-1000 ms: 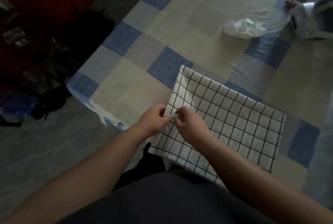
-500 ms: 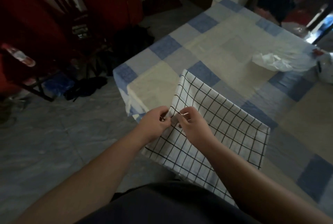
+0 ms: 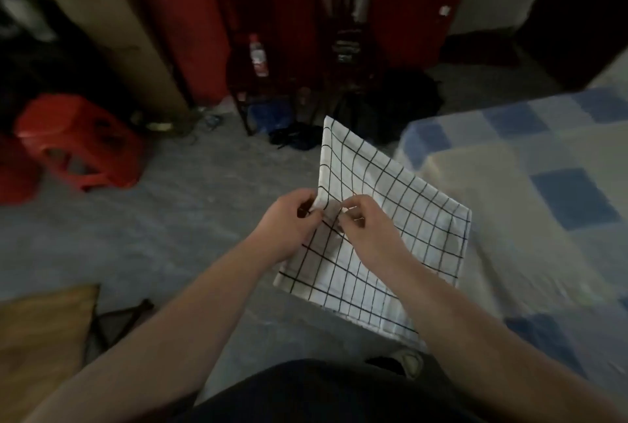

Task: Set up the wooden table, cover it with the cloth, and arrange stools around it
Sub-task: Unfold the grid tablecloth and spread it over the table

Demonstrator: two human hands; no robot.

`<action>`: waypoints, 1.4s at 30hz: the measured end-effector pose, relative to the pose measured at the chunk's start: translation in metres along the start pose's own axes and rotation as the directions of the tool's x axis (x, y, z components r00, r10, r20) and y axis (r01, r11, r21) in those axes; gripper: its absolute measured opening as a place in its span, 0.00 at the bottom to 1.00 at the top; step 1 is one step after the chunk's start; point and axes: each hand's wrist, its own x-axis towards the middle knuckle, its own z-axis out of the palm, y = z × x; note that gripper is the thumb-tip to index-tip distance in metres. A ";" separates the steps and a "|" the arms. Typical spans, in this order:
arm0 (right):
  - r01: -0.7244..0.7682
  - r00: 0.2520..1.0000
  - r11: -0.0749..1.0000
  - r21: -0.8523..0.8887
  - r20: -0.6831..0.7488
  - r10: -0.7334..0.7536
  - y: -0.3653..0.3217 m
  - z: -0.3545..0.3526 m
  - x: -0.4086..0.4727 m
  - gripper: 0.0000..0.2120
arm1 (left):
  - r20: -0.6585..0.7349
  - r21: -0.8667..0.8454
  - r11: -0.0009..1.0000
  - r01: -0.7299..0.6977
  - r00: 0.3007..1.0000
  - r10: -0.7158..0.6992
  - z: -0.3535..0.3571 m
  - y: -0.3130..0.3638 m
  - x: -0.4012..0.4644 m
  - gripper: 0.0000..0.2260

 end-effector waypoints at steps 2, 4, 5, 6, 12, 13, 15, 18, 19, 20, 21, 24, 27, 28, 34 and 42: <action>0.084 0.993 0.996 -0.027 0.080 -0.082 -0.027 0.053 -0.004 0.06 | -0.070 -0.029 0.999 0.041 0.997 -0.042 -0.050 -0.034 -0.029 0.03; 0.167 0.973 0.986 -0.020 0.166 -0.161 -0.053 0.102 -0.009 0.07 | -0.130 -0.041 0.997 0.067 0.989 -0.072 -0.096 -0.063 -0.061 0.03; 0.199 0.959 0.980 -0.006 0.205 -0.193 -0.066 0.125 -0.011 0.08 | -0.148 -0.047 0.996 0.077 0.985 -0.084 -0.115 -0.077 -0.075 0.02; 0.225 0.945 0.974 0.002 0.243 -0.218 -0.077 0.148 -0.013 0.07 | -0.167 -0.060 0.995 0.084 0.982 -0.093 -0.132 -0.090 -0.090 0.01; 0.209 0.860 0.970 0.127 0.449 -0.244 -0.129 0.263 -0.016 0.07 | -0.267 -0.102 0.988 0.114 0.954 -0.137 -0.198 -0.170 -0.158 0.03; 0.198 0.841 0.970 0.144 0.483 -0.244 -0.137 0.277 -0.015 0.07 | -0.272 -0.116 0.987 0.115 0.952 -0.143 -0.204 -0.182 -0.167 0.06; 0.209 0.802 0.967 0.145 0.541 -0.254 -0.154 0.306 -0.014 0.05 | -0.300 -0.176 0.976 0.129 0.937 -0.178 -0.215 -0.204 -0.183 0.10; 0.249 0.731 0.959 0.134 0.624 -0.277 -0.173 0.350 -0.004 0.05 | -0.355 -0.196 0.960 0.198 0.899 -0.258 -0.228 -0.232 -0.201 0.12; 0.269 0.708 0.953 0.140 0.642 -0.294 -0.178 0.366 0.001 0.07 | -0.368 -0.193 0.950 0.244 0.880 -0.301 -0.234 -0.240 -0.205 0.14; 0.313 0.684 0.941 0.127 0.657 -0.316 -0.183 0.381 0.008 0.09 | -0.377 -0.194 0.937 0.291 0.859 -0.345 -0.240 -0.246 -0.210 0.17; 0.376 0.651 0.920 0.112 0.674 -0.349 -0.188 0.395 0.016 0.11 | -0.384 -0.200 0.920 0.337 0.837 -0.390 -0.248 -0.253 -0.213 0.21; 0.635 0.499 0.770 0.061 0.729 -0.469 -0.203 0.433 0.042 0.21 | -0.391 -0.206 0.883 0.421 0.792 -0.469 -0.279 -0.270 -0.220 0.25; 0.828 0.303 0.558 0.051 0.797 -0.523 -0.217 0.473 0.077 0.30 | -0.437 -0.223 0.853 0.472 0.733 -0.521 -0.315 -0.284 -0.227 0.22; 0.861 0.259 0.506 0.044 0.818 -0.513 -0.222 0.487 0.090 0.32 | -0.453 -0.238 0.835 0.495 0.704 -0.547 -0.326 -0.288 -0.230 0.22; 0.749 0.215 0.656 0.092 0.903 -0.372 -0.256 0.562 0.136 0.38 | -0.467 -0.337 0.710 0.618 0.545 -0.697 -0.369 -0.311 -0.245 0.18; 0.666 0.123 0.724 0.181 0.930 -0.346 -0.309 0.646 0.120 0.42 | -0.629 -0.294 0.672 0.680 0.391 -0.671 -0.384 -0.325 -0.292 0.08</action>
